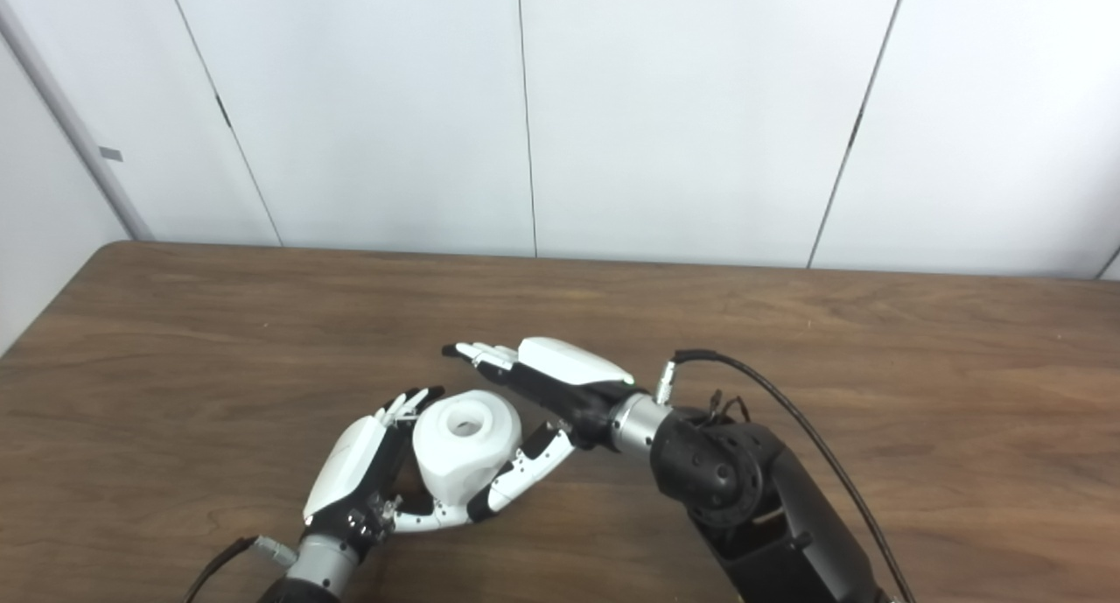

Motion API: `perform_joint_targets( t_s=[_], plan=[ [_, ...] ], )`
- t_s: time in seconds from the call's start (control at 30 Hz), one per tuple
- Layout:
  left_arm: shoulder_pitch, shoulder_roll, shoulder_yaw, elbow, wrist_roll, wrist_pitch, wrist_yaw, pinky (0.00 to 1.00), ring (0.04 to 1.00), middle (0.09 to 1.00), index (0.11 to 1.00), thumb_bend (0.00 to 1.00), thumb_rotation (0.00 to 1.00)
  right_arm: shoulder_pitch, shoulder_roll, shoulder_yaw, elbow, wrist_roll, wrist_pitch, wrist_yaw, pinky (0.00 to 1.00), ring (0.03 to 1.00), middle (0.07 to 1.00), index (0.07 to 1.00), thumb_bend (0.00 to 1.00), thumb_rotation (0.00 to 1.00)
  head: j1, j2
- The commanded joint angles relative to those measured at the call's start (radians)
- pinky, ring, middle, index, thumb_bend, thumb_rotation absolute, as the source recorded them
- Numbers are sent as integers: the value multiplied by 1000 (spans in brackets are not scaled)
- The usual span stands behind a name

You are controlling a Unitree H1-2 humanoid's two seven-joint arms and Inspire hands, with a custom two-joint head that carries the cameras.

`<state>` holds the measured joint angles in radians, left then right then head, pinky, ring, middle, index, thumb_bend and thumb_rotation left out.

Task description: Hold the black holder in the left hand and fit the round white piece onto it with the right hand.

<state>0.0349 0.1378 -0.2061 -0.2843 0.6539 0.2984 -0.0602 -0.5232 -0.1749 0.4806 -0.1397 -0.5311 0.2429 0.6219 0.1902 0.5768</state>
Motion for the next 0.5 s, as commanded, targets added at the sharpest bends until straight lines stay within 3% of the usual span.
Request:
perform_joint_targets(
  t_s=[0.0, 0.13, 0.17, 0.2, 0.23, 0.3, 0.47],
  plan=[
    [-10, 13, 7, 13, -20, 4, -19, 1000, 1000, 967, 488, 523, 56, -28, 7, -25, -36, 26, -12, -26, 1000, 1000, 1000, 1000, 1000, 438, 0, 0],
    [-14, 20, 5, 5, -22, 26, -50, 1000, 1000, 994, 491, 523, 60, -24, 5, -39, -38, 37, -6, -28, 1000, 1000, 1000, 1000, 1000, 425, -1, -3],
    [-15, 23, 4, 3, -25, 30, -61, 1000, 1000, 997, 542, 734, 63, -23, 4, -42, -39, 39, -6, -29, 1000, 1000, 1000, 1000, 1000, 426, -2, -3],
    [-16, 26, 3, 1, -26, 34, -72, 1000, 1000, 999, 588, 874, 78, -21, 3, -45, -41, 40, -6, -31, 1000, 1000, 1000, 1000, 1000, 434, -2, -3],
    [-17, 31, 0, -2, -28, 40, -86, 1000, 1000, 1000, 612, 927, 92, -20, 2, -48, -42, 41, -6, -33, 1000, 1000, 1000, 1000, 1000, 438, -3, -4],
    [-20, 40, -1, -5, -39, 46, -109, 1000, 1000, 1000, 665, 985, 138, -18, 1, -54, -41, 44, -6, -37, 1000, 1000, 1000, 1000, 1000, 449, -4, -4],
    [-22, 52, 3, -17, -70, 67, -149, 1000, 1000, 1000, 763, 1000, 193, -11, -5, -74, -39, 64, -12, -43, 1000, 1000, 1000, 1000, 1000, 471, -4, -4]
  ],
)
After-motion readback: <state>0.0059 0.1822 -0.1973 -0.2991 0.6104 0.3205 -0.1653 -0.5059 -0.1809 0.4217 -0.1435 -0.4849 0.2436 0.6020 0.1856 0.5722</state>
